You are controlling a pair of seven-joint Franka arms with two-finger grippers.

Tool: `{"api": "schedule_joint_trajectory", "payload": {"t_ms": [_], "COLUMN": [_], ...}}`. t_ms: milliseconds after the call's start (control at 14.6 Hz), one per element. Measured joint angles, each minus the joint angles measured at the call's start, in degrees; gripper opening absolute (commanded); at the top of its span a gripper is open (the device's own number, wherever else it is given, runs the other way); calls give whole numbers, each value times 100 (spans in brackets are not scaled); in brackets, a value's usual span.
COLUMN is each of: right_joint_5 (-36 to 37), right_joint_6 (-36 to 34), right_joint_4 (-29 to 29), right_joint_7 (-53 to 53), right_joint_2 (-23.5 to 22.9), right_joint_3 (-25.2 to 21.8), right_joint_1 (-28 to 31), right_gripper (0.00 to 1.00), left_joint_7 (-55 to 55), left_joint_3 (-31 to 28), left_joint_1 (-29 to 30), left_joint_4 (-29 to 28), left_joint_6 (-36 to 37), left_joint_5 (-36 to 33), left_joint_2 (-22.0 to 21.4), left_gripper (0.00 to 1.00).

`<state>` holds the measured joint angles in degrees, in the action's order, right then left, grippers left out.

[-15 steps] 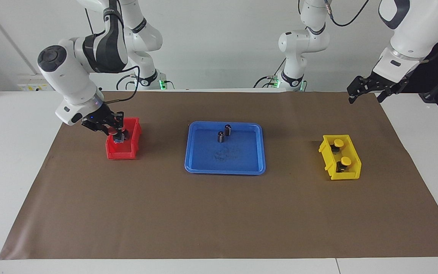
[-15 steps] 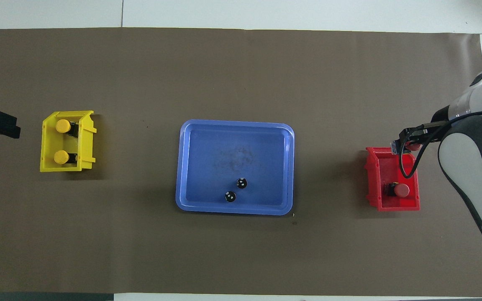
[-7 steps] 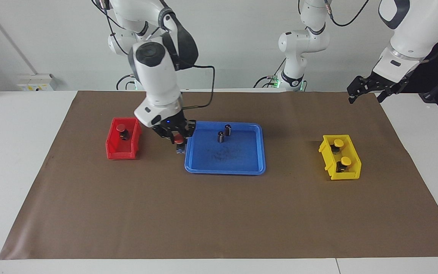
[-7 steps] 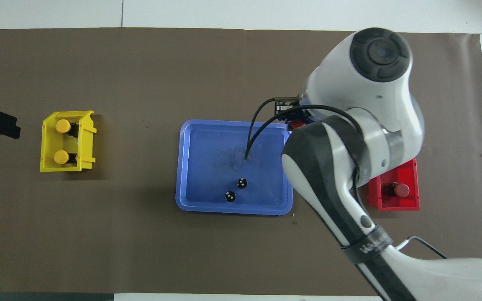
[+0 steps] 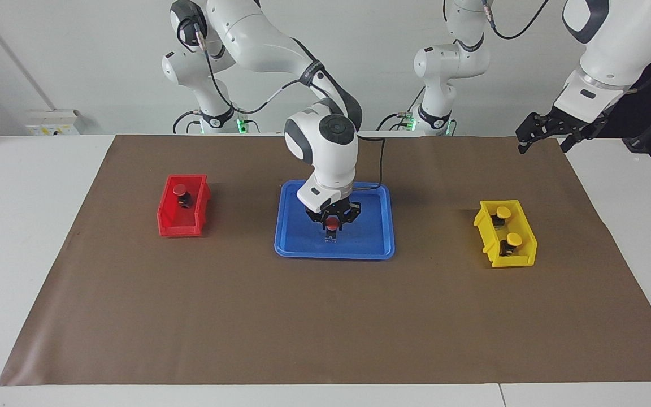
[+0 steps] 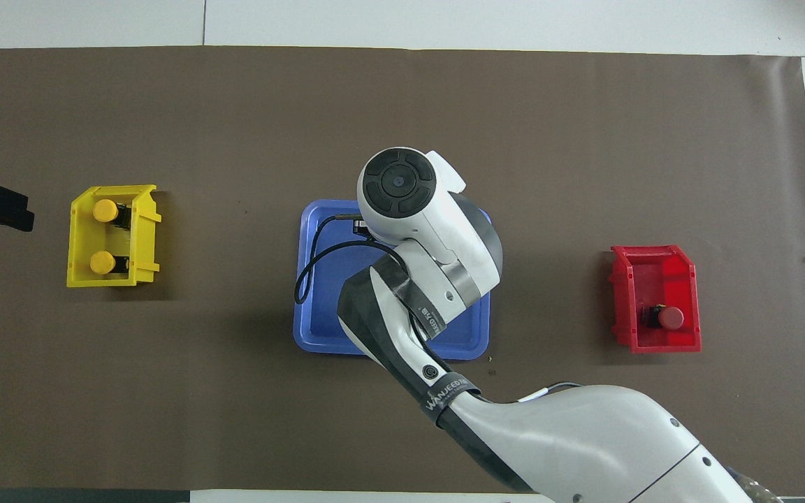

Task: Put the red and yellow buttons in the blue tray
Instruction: 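Carry the red button to the blue tray and release it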

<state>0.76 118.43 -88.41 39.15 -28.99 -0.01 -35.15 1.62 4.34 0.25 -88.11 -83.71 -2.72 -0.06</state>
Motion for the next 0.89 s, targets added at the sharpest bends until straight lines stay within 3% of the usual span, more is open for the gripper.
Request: {"api": "schedule_joint_trajectory", "payload": {"t_ms": [137,273,342,478,752,888], "right_joint_5": [0,0,0,-1,30,50], "right_joint_6": [0,2,34,237,320,161], "right_joint_4": [-7,-58,-113,-271,-274,-83], "right_joint_7": [0,1,2,7,7,-17], "right_joint_2": [-4,-4,-3,-1,56,220], "right_joint_3": [2,16,17,19,-19,-70], "right_joint_1": [-1,-22,-49,-83,-42,157], "right_gripper": [35,50,63,76,76,76], "left_joint_7": [0,0,0,0,0,39], "left_joint_3": [0,0,0,2,0,-9], "left_joint_1": [0,0,0,0,20,124], "left_joint_4": [0,0,0,0,-70,-654], "left_joint_6": [14,21,22,23,-80,-911], "left_joint_5": [0,0,0,0,-1,-1], "left_joint_2": [0,0,0,0,-17,-172], "left_gripper": [100,100,100,100,100,100]}}
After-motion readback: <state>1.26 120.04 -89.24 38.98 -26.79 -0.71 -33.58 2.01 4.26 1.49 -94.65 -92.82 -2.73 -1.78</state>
